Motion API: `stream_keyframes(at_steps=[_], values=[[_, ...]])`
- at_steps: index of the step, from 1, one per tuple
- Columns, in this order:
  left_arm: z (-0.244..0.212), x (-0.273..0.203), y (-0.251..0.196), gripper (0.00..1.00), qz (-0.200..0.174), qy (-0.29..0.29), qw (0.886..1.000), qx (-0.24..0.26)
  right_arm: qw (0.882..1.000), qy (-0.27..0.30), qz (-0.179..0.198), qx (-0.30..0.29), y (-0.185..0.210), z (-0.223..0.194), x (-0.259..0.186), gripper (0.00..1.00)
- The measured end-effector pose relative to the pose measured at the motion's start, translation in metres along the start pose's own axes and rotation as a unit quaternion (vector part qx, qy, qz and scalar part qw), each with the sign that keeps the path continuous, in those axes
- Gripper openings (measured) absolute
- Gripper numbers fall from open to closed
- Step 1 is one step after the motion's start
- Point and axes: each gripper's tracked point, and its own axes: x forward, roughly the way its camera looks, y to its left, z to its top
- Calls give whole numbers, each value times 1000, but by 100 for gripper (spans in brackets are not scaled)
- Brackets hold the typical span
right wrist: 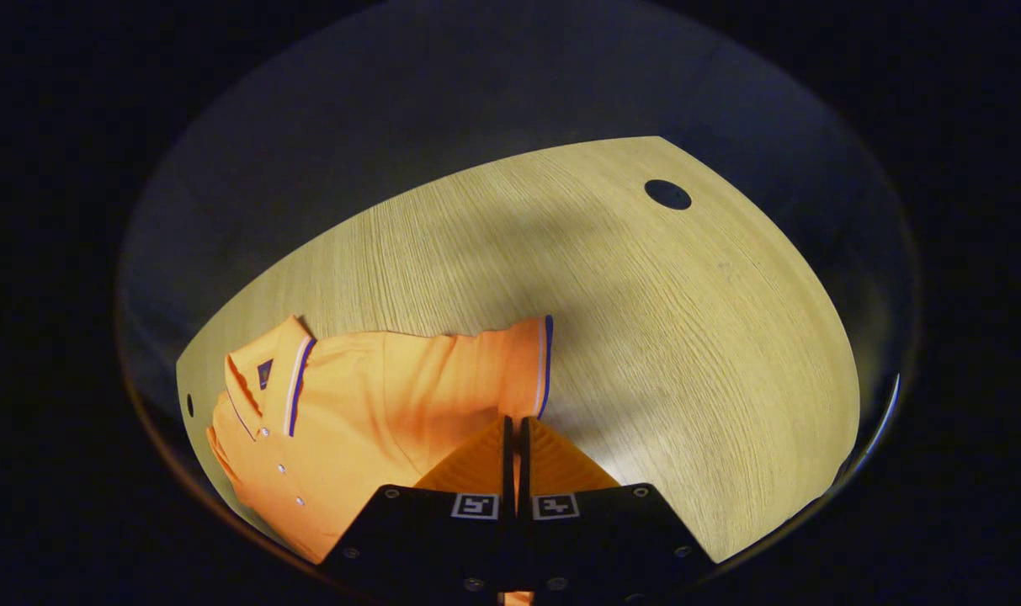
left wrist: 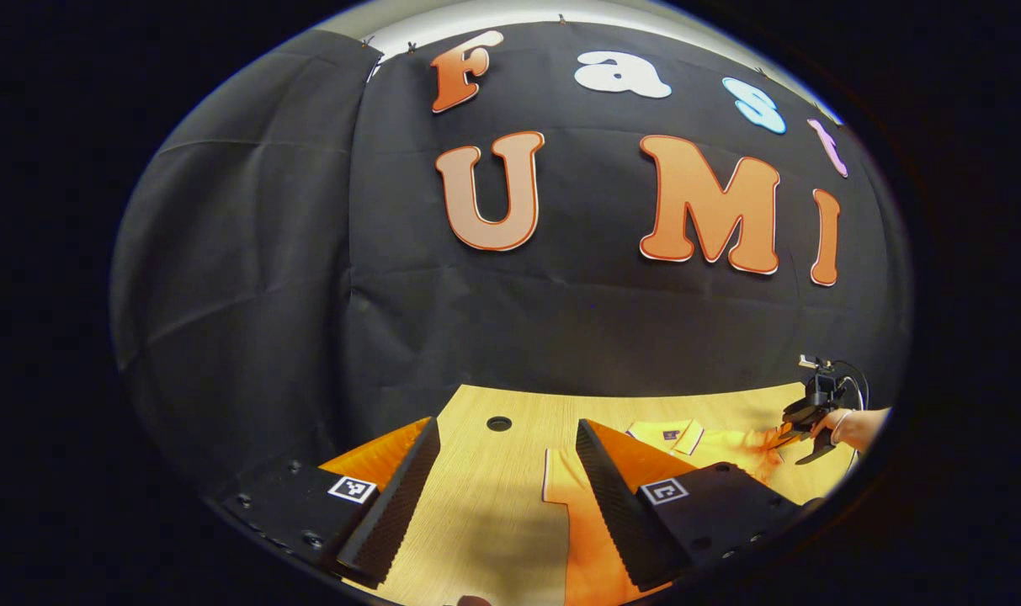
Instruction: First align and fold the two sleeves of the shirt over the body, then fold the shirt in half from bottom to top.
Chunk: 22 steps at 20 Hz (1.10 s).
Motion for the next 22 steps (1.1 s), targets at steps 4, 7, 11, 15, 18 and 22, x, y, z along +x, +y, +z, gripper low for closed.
stream_keyframes(at_steps=[4,7,11,15,18,22], values=[[5,-3,3,98,-9,-8,1000,1,999,-21,26,-1,22,8,-29,0],[6,-3,8,98,-14,-11,1000,1,998,-32,57,-17,58,9,-57,0],[6,-7,15,98,-21,-11,1000,-5,994,-41,89,-50,116,-1,-81,0],[3,-11,22,98,-23,-10,1000,-11,983,-13,164,-86,191,-37,-101,3],[-2,-13,24,98,-27,-5,999,-21,966,-14,229,-121,226,-52,-126,36],[-16,-5,14,98,-39,18,998,-46,972,-50,179,-147,189,-36,-127,99]])
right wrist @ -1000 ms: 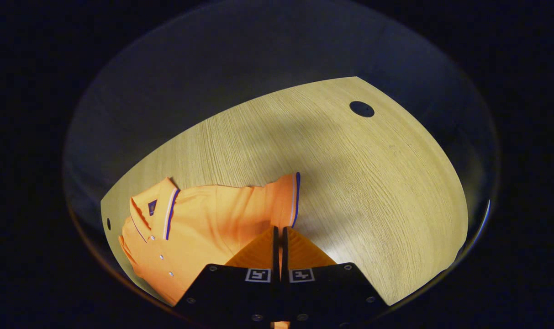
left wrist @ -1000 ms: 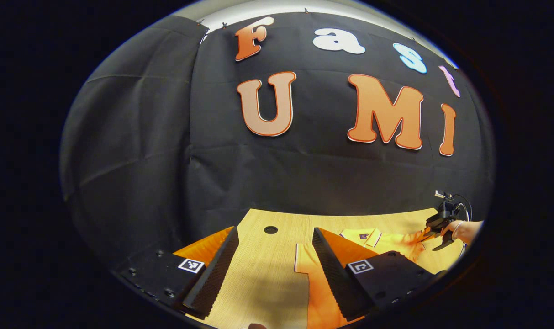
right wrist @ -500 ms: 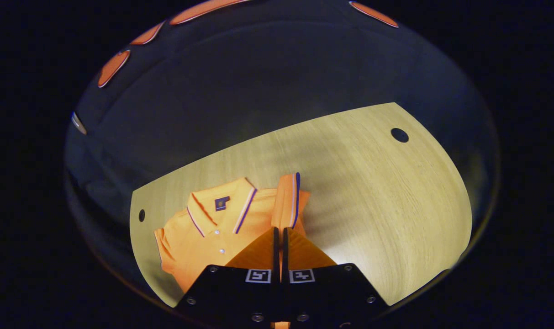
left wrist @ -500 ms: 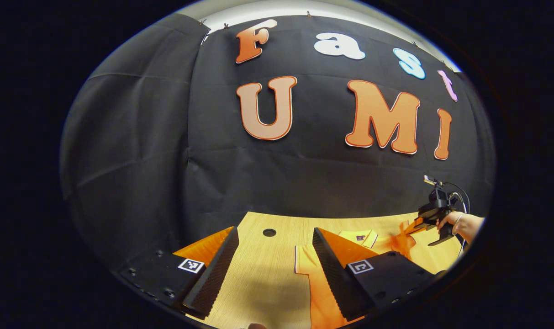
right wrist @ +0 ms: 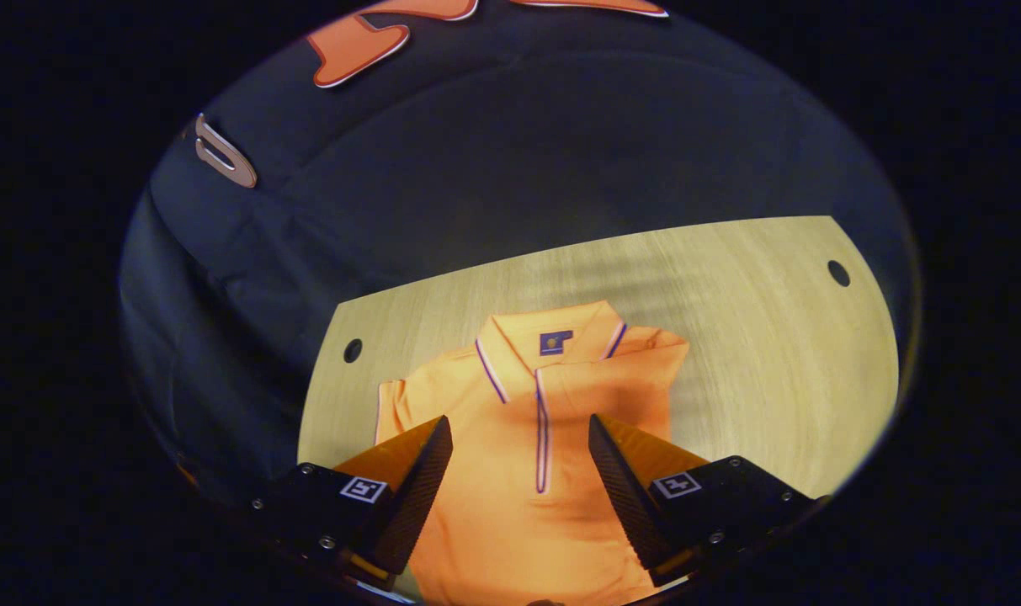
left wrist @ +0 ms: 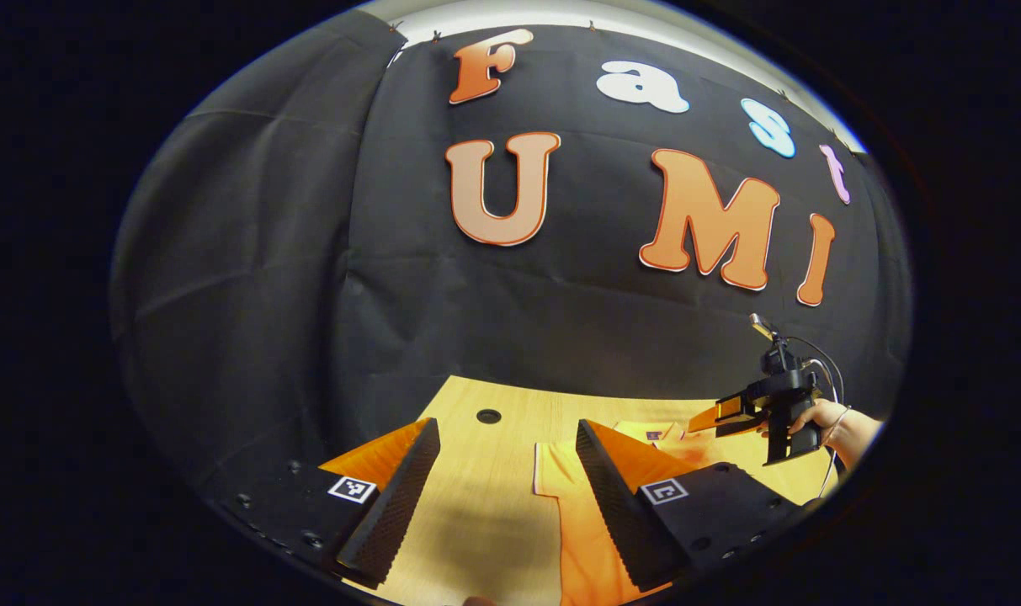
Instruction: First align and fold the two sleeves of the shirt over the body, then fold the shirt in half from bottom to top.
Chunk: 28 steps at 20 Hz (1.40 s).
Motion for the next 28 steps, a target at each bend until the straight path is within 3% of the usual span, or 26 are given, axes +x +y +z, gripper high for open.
stream_keyframes(at_steps=[2,6,8,12,15,20,28], values=[[-6,11,-12,98,-16,16,1000,-11,1000,-14,-21,-8,-25,2,-18,99],[-36,47,-58,98,-84,98,991,-33,1000,-10,-15,17,-61,-15,-52,98],[-56,82,-77,98,-105,147,983,-41,1000,-7,-20,17,-83,-27,-67,99],[-90,134,-117,98,-140,250,954,-87,998,0,-24,52,-126,-47,-87,99],[-116,187,-123,98,-127,309,939,-78,997,11,-29,66,-155,-64,-96,99],[-161,232,-123,98,-79,403,911,-30,995,31,-26,86,-180,-85,-101,99],[-206,285,-98,98,-54,443,895,18,992,68,-32,104,-196,-102,-84,99]])
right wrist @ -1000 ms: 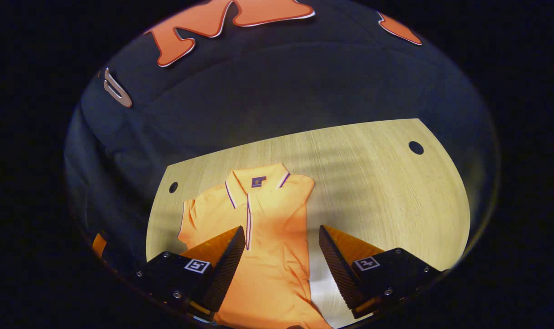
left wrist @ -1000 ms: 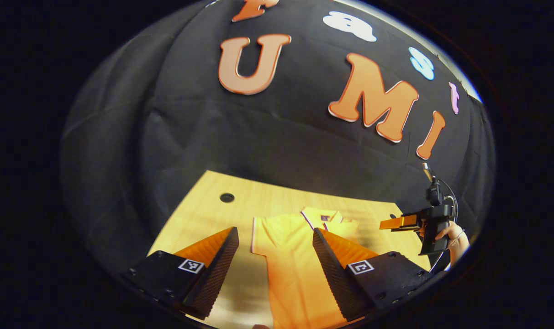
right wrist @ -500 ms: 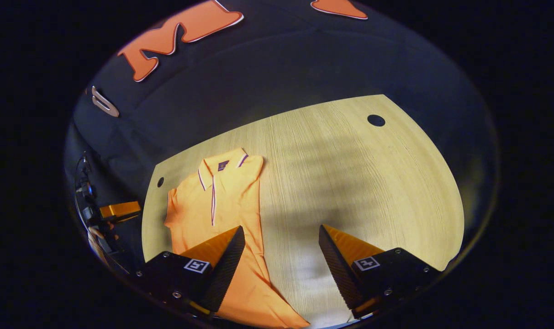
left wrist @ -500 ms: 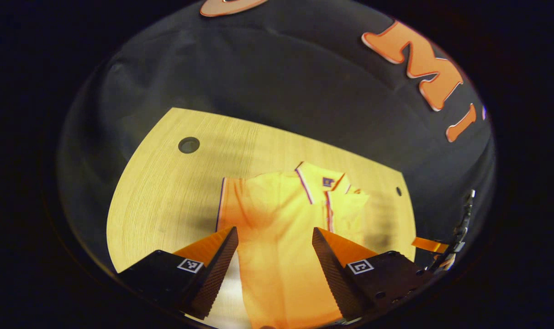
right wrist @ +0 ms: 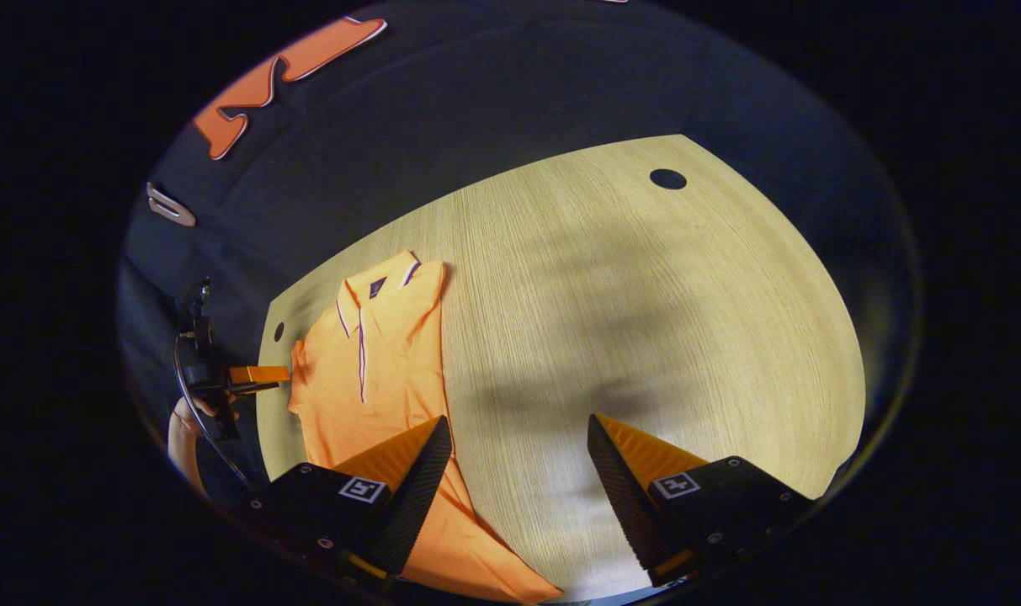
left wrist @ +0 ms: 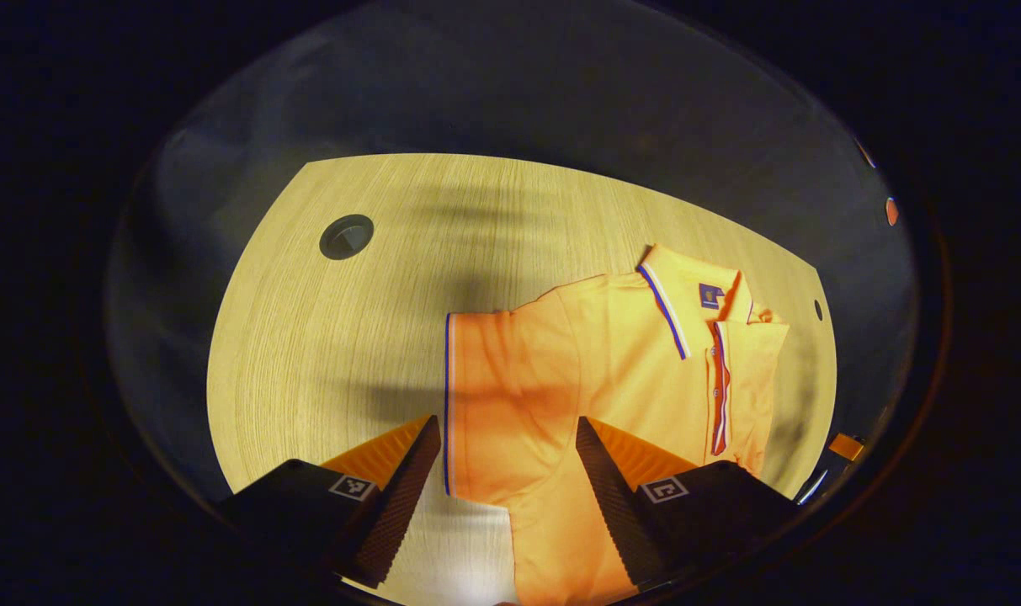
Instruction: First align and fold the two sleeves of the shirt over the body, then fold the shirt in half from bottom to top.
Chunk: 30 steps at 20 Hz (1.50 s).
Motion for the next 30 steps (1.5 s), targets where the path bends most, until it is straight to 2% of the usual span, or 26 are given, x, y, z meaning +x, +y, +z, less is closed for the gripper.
stream_keyframes(at_steps=[3,9,10,12,13,14,15,17,18,23,27,30], values=[[-4,8,-2,97,-10,12,1000,7,1000,13,5,0,4,-3,5,99],[-6,16,2,95,-2,22,1000,10,1000,23,18,9,13,-4,14,99],[-11,21,5,95,7,26,1000,-2,999,23,20,12,13,-4,16,99],[-6,25,21,94,48,2,999,-2,999,20,23,19,13,-2,15,99],[-8,25,23,70,49,-1,999,10,999,19,25,22,13,-2,14,99],[-10,23,23,59,44,-1,998,33,999,18,27,26,13,-3,15,99],[-8,20,21,36,33,0,999,35,999,20,28,31,13,-5,16,98],[-9,22,13,4,23,2,1000,21,999,26,28,39,12,-8,18,99],[-13,22,12,1,22,7,999,26,999,26,26,39,12,-11,19,99],[4,2,5,1,55,-22,995,78,999,15,30,43,14,-5,16,99],[13,-26,-18,1,50,-40,993,102,998,7,37,42,13,-3,7,99],[10,-42,-56,1,28,-45,992,112,998,-1,42,39,10,-1,-1,99]])
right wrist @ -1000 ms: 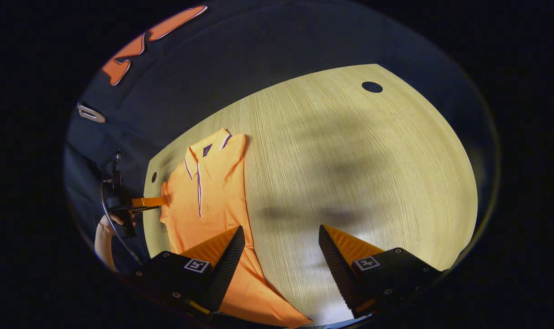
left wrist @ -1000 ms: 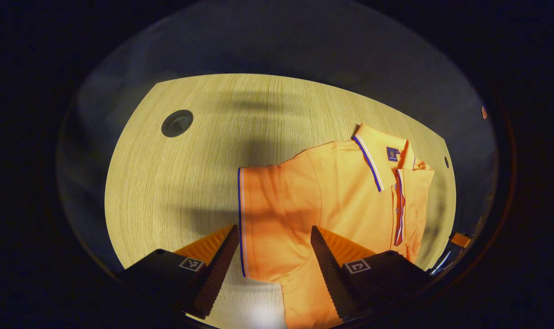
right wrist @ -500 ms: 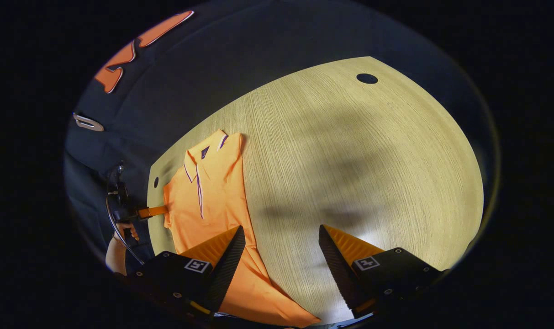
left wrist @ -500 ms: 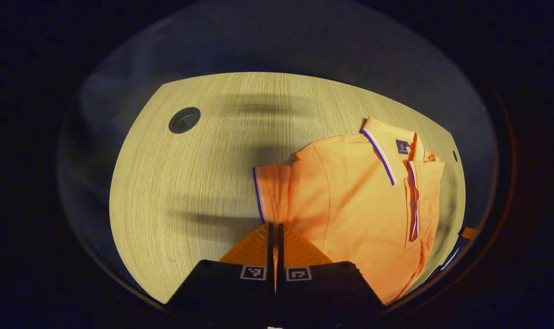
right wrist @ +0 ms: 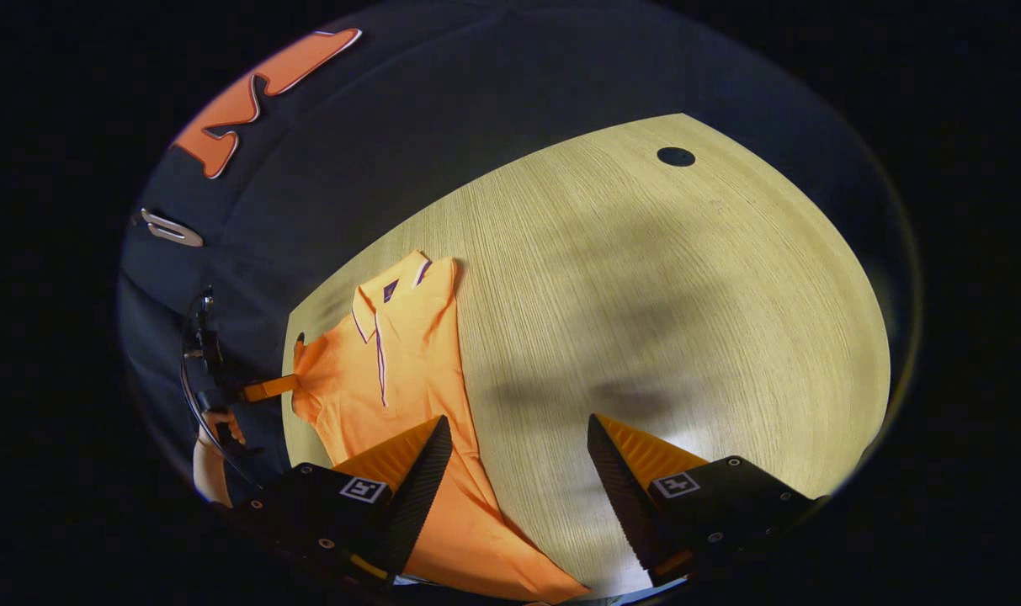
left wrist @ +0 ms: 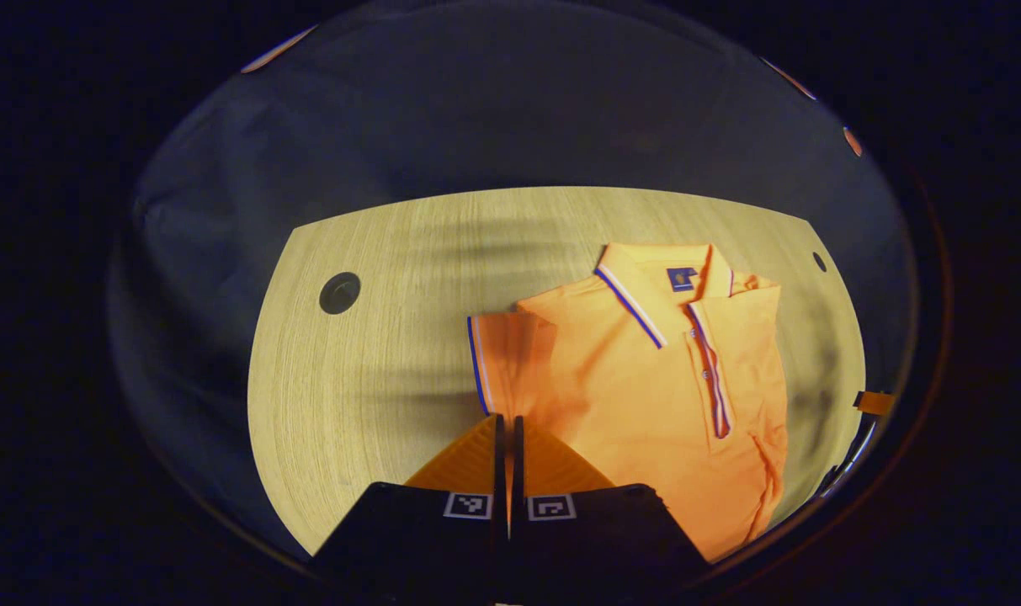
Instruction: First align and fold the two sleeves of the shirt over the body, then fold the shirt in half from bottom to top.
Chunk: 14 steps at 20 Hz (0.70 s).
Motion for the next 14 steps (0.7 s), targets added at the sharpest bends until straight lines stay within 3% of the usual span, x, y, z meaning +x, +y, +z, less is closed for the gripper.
stream_keyframes(at_steps=[5,8,11,14], values=[[5,-15,-90,1,-86,15,996,-33,1000,-12,4,-3,-8,2,-14,99],[-1,-12,-151,5,-167,39,981,-88,1000,-16,1,-1,-14,-2,-20,99],[-9,-16,-176,99,-204,48,969,-132,1000,-18,-5,-6,-18,-7,-25,99],[-18,-26,-153,99,-192,34,970,-148,999,-20,-11,-22,-16,-15,-33,99]])
